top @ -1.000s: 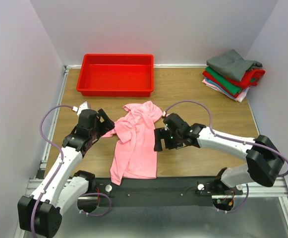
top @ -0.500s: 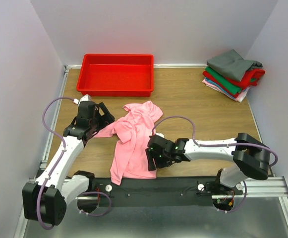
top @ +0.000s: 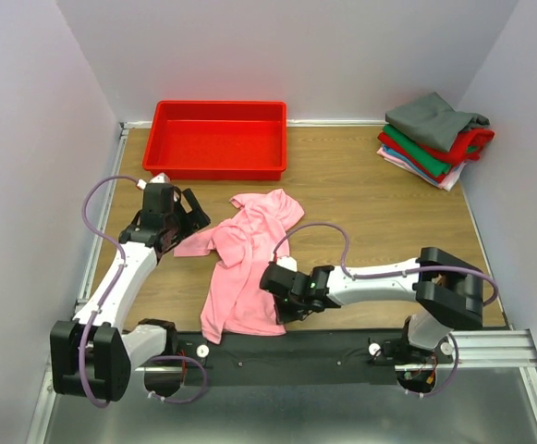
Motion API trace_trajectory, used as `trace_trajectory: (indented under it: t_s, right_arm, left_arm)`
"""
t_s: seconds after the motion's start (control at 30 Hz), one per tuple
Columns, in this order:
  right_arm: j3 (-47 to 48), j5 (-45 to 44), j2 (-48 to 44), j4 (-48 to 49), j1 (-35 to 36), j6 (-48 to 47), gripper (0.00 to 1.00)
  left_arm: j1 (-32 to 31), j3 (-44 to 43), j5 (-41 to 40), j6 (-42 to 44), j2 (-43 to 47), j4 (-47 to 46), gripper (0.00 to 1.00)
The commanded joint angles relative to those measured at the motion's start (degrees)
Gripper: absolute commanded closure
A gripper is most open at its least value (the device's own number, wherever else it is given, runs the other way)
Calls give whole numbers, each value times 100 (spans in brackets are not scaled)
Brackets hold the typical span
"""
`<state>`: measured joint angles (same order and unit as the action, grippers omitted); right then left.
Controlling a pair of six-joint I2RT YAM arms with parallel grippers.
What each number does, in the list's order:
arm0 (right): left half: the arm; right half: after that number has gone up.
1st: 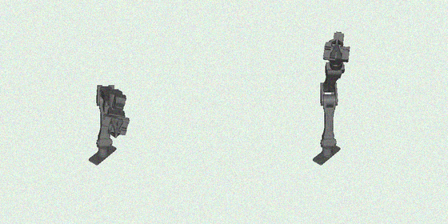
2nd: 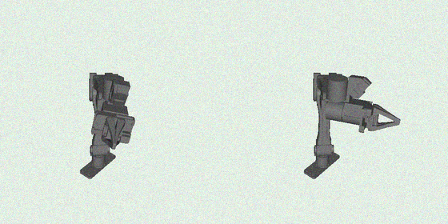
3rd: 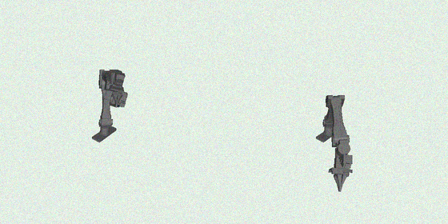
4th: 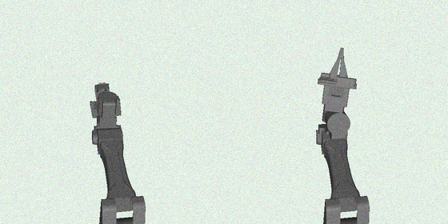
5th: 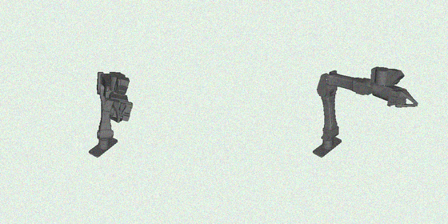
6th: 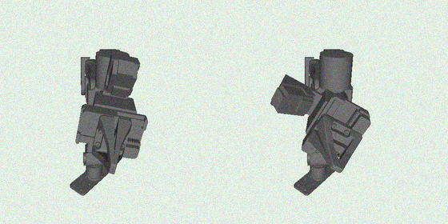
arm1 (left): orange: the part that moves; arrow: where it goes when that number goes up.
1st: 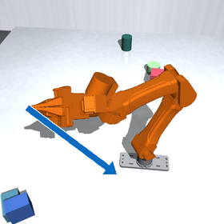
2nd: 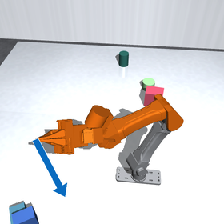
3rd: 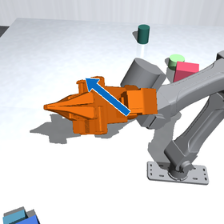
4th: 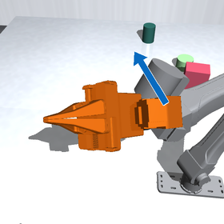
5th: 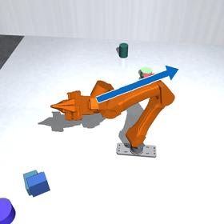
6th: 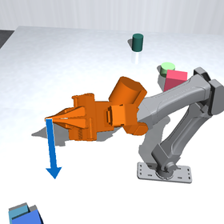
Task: Fold and stack the t-shirts
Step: Flatten the tshirt out
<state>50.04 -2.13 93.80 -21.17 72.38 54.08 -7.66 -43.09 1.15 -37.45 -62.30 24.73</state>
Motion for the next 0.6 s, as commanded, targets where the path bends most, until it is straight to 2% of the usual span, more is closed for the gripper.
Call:
trace_trajectory:
  t_s: [0.0, 0.07, 0.17, 0.23, 0.27, 0.57]
  right_arm:
    - [93, -929, 69, -958, -170, 217, 98]
    - [50, -1095, -89, -1230, -469, 147, 98]
    - [-64, -1246, -414, -1372, -1529, -152, 99]
    - [-30, -1307, -573, -1381, -1989, -573, 99]
    - [92, -1325, -573, -1390, -2435, -896, 99]
    - [1139, -1386, 497, -1399, -4221, -2051, 99]
  left_arm:
    - [177, -77, 228, 177, -150, -179, 2]
    - [195, -103, 141, 194, -291, -171, 2]
    - [195, -147, -17, 265, -449, -153, 2]
    - [195, -121, -44, 317, -519, -232, 2]
    - [195, -112, -36, 317, -589, -232, 2]
    - [90, 283, -53, 204, -774, -363, 7]
